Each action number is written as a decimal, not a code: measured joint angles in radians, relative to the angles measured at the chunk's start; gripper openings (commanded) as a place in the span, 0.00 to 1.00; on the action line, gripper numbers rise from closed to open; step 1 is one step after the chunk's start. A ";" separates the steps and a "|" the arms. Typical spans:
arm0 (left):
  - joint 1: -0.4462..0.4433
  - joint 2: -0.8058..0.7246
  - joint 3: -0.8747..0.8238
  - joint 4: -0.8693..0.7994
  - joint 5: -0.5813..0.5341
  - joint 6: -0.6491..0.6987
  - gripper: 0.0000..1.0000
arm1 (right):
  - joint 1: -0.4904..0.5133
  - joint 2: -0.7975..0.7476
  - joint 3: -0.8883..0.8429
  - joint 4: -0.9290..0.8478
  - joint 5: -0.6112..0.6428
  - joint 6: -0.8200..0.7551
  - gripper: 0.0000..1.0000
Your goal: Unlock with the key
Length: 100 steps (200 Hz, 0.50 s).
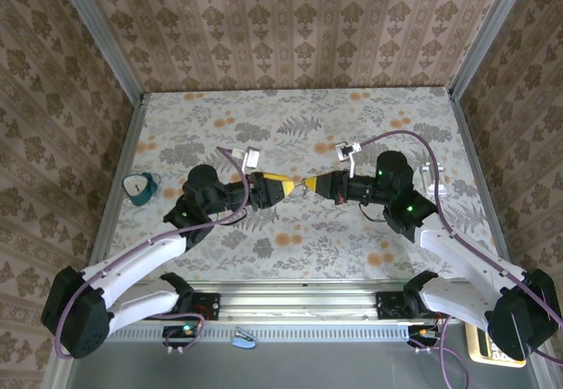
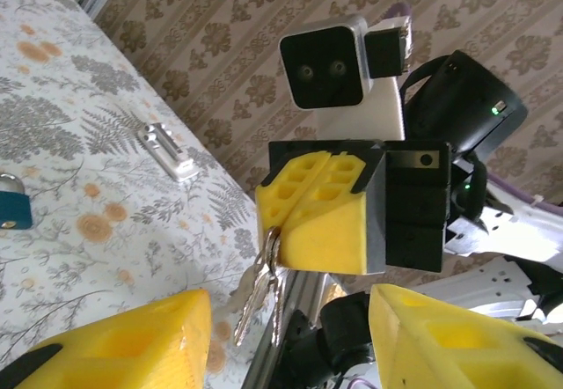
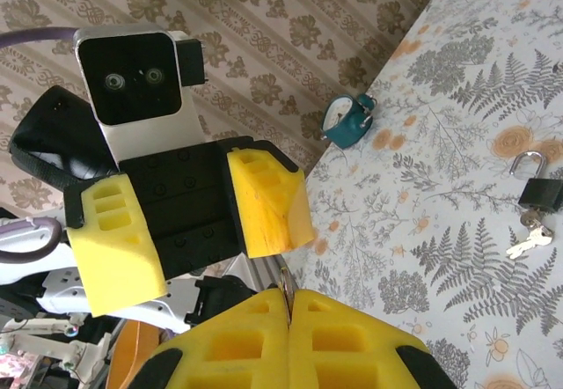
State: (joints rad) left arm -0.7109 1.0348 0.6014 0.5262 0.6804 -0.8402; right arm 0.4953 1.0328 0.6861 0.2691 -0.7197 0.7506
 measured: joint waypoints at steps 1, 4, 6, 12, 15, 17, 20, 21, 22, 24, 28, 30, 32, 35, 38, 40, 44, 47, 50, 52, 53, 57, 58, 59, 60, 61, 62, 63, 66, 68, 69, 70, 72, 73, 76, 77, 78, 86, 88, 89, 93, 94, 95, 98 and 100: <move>0.000 0.000 0.000 0.001 0.001 -0.001 0.52 | 0.000 0.000 0.000 0.001 0.000 0.000 0.00; 0.000 0.004 0.000 0.006 0.002 -0.004 0.52 | 0.000 0.000 0.000 0.005 0.001 0.005 0.00; 0.000 0.007 0.000 0.011 0.003 -0.006 0.52 | 0.000 0.000 -0.001 0.006 0.002 0.006 0.00; 0.000 0.014 0.000 0.021 0.006 -0.012 0.52 | 0.000 0.000 -0.001 0.013 0.002 0.010 0.00; 0.000 0.019 0.000 0.026 0.008 -0.014 0.52 | 0.000 0.000 -0.001 0.015 0.002 0.010 0.00; 0.000 0.021 0.000 0.028 0.008 -0.016 0.52 | 0.000 0.000 -0.001 0.018 0.002 0.013 0.00; 0.000 0.025 0.000 0.032 0.009 -0.020 0.52 | 0.000 0.000 -0.001 0.020 0.002 0.013 0.00; 0.000 0.027 0.000 0.035 0.010 -0.021 0.52 | 0.000 0.000 -0.001 0.021 0.002 0.014 0.00; 0.000 0.027 0.000 0.035 0.010 -0.021 0.52 | 0.000 0.000 -0.001 0.022 0.002 0.014 0.00; 0.000 0.030 0.000 0.039 0.012 -0.022 0.51 | 0.000 0.000 -0.001 0.024 0.002 0.014 0.00; -0.001 0.035 0.000 0.045 0.014 -0.026 0.51 | 0.000 0.000 -0.001 0.027 0.002 0.017 0.00; -0.001 0.037 0.000 0.048 0.015 -0.028 0.51 | 0.000 0.000 -0.001 0.028 0.002 0.016 0.00; -0.001 0.040 0.000 0.051 0.016 -0.030 0.51 | 0.000 0.000 -0.001 0.031 0.002 0.018 0.00; -0.001 0.043 0.000 0.055 0.018 -0.031 0.50 | 0.000 0.000 -0.001 0.033 0.002 0.020 0.00; -0.001 0.046 0.000 0.059 0.020 -0.033 0.50 | 0.000 0.000 -0.001 0.035 0.002 0.020 0.00; -0.001 0.048 0.000 0.061 0.021 -0.034 0.49 | 0.000 0.000 -0.001 0.037 0.002 0.021 0.00; -0.002 0.052 0.000 0.065 0.023 -0.036 0.48 | 0.000 0.000 -0.001 0.040 0.002 0.024 0.00; -0.002 0.056 0.000 0.066 0.024 -0.039 0.47 | 0.000 0.000 -0.001 0.043 0.002 0.024 0.00; -0.002 0.058 0.000 0.069 0.026 -0.039 0.45 | 0.000 0.000 -0.001 0.045 0.002 0.027 0.00; -0.002 0.060 0.000 0.070 0.026 -0.042 0.44 | 0.000 0.000 -0.001 0.047 0.002 0.029 0.00; -0.002 0.061 0.000 0.070 0.027 -0.044 0.44 | 0.000 0.000 -0.001 0.047 0.002 0.029 0.00; -0.002 0.064 0.000 0.073 0.029 -0.044 0.42 | 0.000 0.000 -0.001 0.048 0.002 0.032 0.00; -0.003 0.064 0.000 0.073 0.029 -0.046 0.42 | 0.000 0.000 -0.001 0.048 0.002 0.032 0.00; -0.003 0.065 0.000 0.073 0.029 -0.048 0.41 | 0.000 0.000 -0.001 0.048 0.002 0.032 0.00; -0.003 0.066 0.000 0.074 0.030 -0.049 0.40 | 0.000 0.000 -0.001 0.048 0.002 0.032 0.00; -0.003 0.066 0.000 0.074 0.031 -0.048 0.40 | 0.000 0.000 -0.001 0.049 0.002 0.032 0.00; -0.003 0.067 0.000 0.074 0.031 -0.047 0.40 | 0.000 0.000 -0.001 0.049 0.002 0.033 0.00; -0.003 0.068 0.000 0.075 0.031 -0.047 0.39 | 0.000 0.000 -0.001 0.049 0.002 0.034 0.00; -0.003 0.069 0.000 0.076 0.031 -0.053 0.38 | 0.000 0.000 -0.001 0.049 0.002 0.035 0.00; -0.003 0.070 0.000 0.077 0.032 -0.051 0.38 | 0.000 0.000 -0.001 0.050 0.002 0.035 0.00; -0.003 0.070 0.000 0.077 0.031 -0.050 0.38 | 0.000 0.000 -0.001 0.050 0.002 0.036 0.00; -0.003 0.070 0.000 0.077 0.032 -0.050 0.37 | 0.000 0.000 -0.001 0.050 0.003 0.036 0.00; -0.003 0.071 0.000 0.079 0.032 -0.053 0.36 | 0.000 0.000 -0.001 0.050 0.003 0.036 0.00; -0.003 0.072 0.000 0.080 0.032 -0.055 0.36 | 0.000 0.000 -0.001 0.050 0.003 0.037 0.00; -0.003 0.072 0.000 0.082 0.032 -0.054 0.35 | -0.001 0.000 -0.001 0.050 0.003 0.038 0.00; -0.003 0.072 0.000 0.082 0.032 -0.054 0.34 | -0.002 0.000 -0.001 0.050 0.003 0.039 0.00; -0.003 0.072 0.000 0.082 0.032 -0.056 0.34 | -0.002 0.000 -0.001 0.051 0.003 0.039 0.00; -0.003 0.072 0.000 0.088 0.032 -0.061 0.28 | -0.002 0.000 -0.003 0.056 0.003 0.039 0.00; -0.003 0.072 0.000 0.089 0.032 -0.060 0.27 | -0.003 0.000 -0.003 0.058 0.003 0.040 0.00; -0.003 0.072 0.000 0.090 0.032 -0.058 0.26 | -0.003 0.000 -0.003 0.059 0.003 0.040 0.00; -0.003 0.072 0.000 0.093 0.033 -0.064 0.23 | -0.003 0.000 -0.004 0.061 0.003 0.041 0.00; -0.003 0.072 0.000 0.094 0.033 -0.064 0.22 | -0.003 0.000 -0.005 0.062 0.003 0.041 0.00; -0.003 0.072 0.000 0.095 0.033 -0.063 0.21 | -0.003 0.000 -0.005 0.063 0.003 0.041 0.00; -0.003 0.072 0.000 0.097 0.034 -0.062 0.19 | -0.004 0.000 -0.005 0.065 0.003 0.042 0.00; -0.003 0.072 0.000 0.098 0.034 -0.068 0.18 | -0.004 0.000 -0.005 0.065 0.003 0.042 0.00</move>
State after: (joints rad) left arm -0.7136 1.1069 0.6014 0.6243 0.7147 -0.9085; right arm 0.4911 1.0328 0.6811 0.3344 -0.7166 0.7929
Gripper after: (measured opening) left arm 0.261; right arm 0.066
